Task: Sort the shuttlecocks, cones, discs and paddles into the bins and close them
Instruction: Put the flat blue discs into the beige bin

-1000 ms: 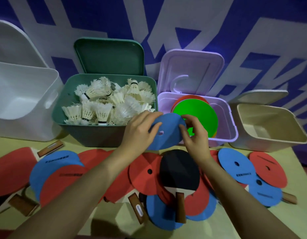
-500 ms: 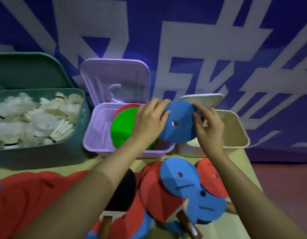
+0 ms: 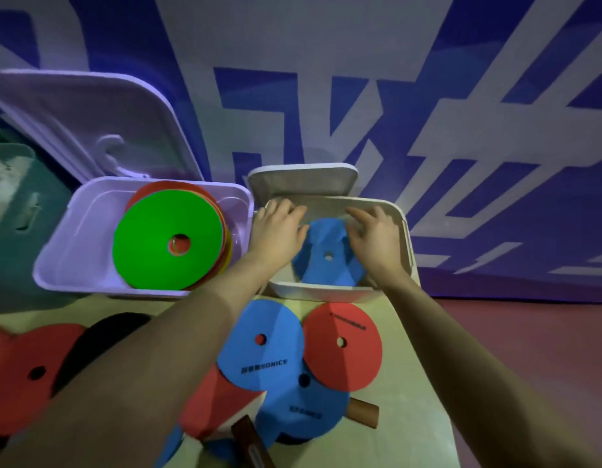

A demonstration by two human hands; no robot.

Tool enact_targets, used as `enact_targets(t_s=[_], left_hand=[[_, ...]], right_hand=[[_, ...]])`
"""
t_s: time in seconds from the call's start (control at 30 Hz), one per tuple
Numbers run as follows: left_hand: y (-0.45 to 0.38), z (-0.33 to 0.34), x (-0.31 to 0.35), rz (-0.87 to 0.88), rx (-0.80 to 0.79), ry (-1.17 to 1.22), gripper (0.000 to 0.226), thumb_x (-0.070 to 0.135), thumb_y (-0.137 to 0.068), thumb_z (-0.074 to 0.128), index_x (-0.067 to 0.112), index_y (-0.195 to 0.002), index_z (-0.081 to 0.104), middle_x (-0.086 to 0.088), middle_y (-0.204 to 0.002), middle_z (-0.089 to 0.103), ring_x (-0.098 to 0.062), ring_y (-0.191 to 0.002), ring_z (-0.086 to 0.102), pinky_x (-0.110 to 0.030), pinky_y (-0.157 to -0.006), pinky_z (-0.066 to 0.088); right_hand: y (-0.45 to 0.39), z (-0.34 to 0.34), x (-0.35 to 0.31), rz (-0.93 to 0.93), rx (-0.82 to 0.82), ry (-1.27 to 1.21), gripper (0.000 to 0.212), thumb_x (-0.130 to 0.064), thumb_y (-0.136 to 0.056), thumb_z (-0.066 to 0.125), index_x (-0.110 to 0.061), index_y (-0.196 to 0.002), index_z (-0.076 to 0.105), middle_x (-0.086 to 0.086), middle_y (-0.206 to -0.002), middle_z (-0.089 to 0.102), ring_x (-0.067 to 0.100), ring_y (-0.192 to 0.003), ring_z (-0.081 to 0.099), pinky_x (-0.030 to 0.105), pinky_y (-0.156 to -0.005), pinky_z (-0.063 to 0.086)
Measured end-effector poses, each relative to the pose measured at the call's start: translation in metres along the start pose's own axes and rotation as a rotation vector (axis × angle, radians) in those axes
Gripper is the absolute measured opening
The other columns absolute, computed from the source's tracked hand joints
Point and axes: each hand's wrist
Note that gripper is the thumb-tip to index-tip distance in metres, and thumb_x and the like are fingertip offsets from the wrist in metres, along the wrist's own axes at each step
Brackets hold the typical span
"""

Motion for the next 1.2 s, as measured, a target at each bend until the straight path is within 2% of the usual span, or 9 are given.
enact_targets(t_s=[0.23,0.43,0.6,0.73,0.83,0.93,1.03,1.13,1.2], left_hand=[[0.025,-0.034,0.000,0.071,0.135,0.020,0.048,0.039,-0.084,0.038,0.009,-0.110,0.064,-0.013,-0.101,0.062,-0.034,-0.093,0.056,-0.040,-0.080,0.037],[0.093,-0.050,-0.014,0.122,0.277,0.084,0.027,0.032,-0.089,0.047,0.011,-0.087,0.065,-0.005,-0.084,0.060,-0.029,-0.079,0.055,-0.036,-0.071,0.036],[0.158,-0.019,-0.037,0.035,0.214,0.103,0.030,0.032,-0.089,0.047,0.012,-0.073,0.062,-0.004,-0.072,0.058,-0.029,-0.072,0.055,-0.036,-0.067,0.037],[0.184,0.008,-0.048,-0.115,-0.043,0.046,0.040,0.042,-0.088,0.045,0.011,-0.099,0.067,-0.009,-0.094,0.063,-0.033,-0.089,0.059,-0.038,-0.075,0.043],[0.187,0.021,-0.052,-0.268,-0.332,-0.047,0.060,0.049,-0.090,0.048,0.013,-0.137,0.039,-0.014,-0.130,0.047,-0.034,-0.118,0.043,-0.039,-0.096,0.033],[0.187,0.028,-0.055,-0.261,-0.415,-0.078,0.068,0.051,-0.090,0.047,0.013,-0.143,0.027,-0.016,-0.136,0.042,-0.035,-0.124,0.036,-0.040,-0.101,0.028],[0.186,0.027,-0.060,-0.260,-0.417,-0.052,0.065,0.049,-0.089,0.052,0.015,-0.140,0.033,-0.011,-0.138,0.041,-0.033,-0.125,0.034,-0.040,-0.101,0.026],[0.188,0.025,-0.064,-0.232,-0.344,0.066,0.062,0.037,-0.088,0.059,0.015,-0.140,0.035,-0.008,-0.140,0.038,-0.031,-0.126,0.034,-0.038,-0.102,0.024],[0.190,0.023,-0.064,-0.184,-0.244,0.190,0.060,0.021,-0.087,0.061,0.009,-0.141,0.036,-0.011,-0.136,0.039,-0.031,-0.124,0.038,-0.037,-0.102,0.026]], right_hand=[[0.024,-0.019,-0.010,-0.149,0.119,-0.210,0.029,-0.021,-0.089,0.054,-0.010,-0.114,0.065,0.008,-0.105,0.061,0.026,-0.094,0.056,0.034,-0.084,0.041],[0.088,-0.015,-0.031,-0.163,0.202,-0.410,0.028,-0.027,-0.090,0.049,-0.008,-0.101,0.066,0.000,-0.082,0.057,0.019,-0.078,0.054,0.035,-0.071,0.046],[0.144,0.024,-0.037,-0.192,0.106,-0.294,0.022,-0.027,-0.090,0.051,-0.010,-0.092,0.065,0.003,-0.081,0.058,0.023,-0.075,0.053,0.038,-0.067,0.043],[0.172,0.064,-0.038,0.033,-0.244,-0.038,0.045,-0.048,-0.089,0.048,-0.015,-0.116,0.062,0.008,-0.114,0.058,0.034,-0.103,0.049,0.040,-0.085,0.032],[0.180,0.084,-0.042,0.192,-0.452,0.144,0.063,-0.057,-0.089,0.047,-0.022,-0.140,0.037,0.008,-0.147,0.030,0.034,-0.127,0.030,0.044,-0.103,0.021],[0.184,0.092,-0.051,0.236,-0.450,0.195,0.071,-0.060,-0.089,0.044,-0.020,-0.146,0.025,0.010,-0.153,0.019,0.034,-0.135,0.021,0.046,-0.109,0.013],[0.183,0.091,-0.053,0.295,-0.444,0.130,0.067,-0.057,-0.088,0.050,-0.023,-0.143,0.033,0.009,-0.151,0.021,0.033,-0.135,0.019,0.046,-0.110,0.011],[0.180,0.088,-0.053,0.322,-0.350,0.028,0.057,-0.044,-0.084,0.063,-0.023,-0.133,0.045,0.007,-0.141,0.034,0.032,-0.127,0.029,0.044,-0.105,0.016],[0.181,0.083,-0.056,0.328,-0.206,-0.144,0.039,-0.023,-0.084,0.064,-0.022,-0.121,0.052,0.001,-0.118,0.050,0.025,-0.112,0.041,0.038,-0.095,0.020]])
Point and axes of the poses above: each hand's wrist, its own y-axis away from the middle knuckle, its own z-axis out of the palm, x = y × z
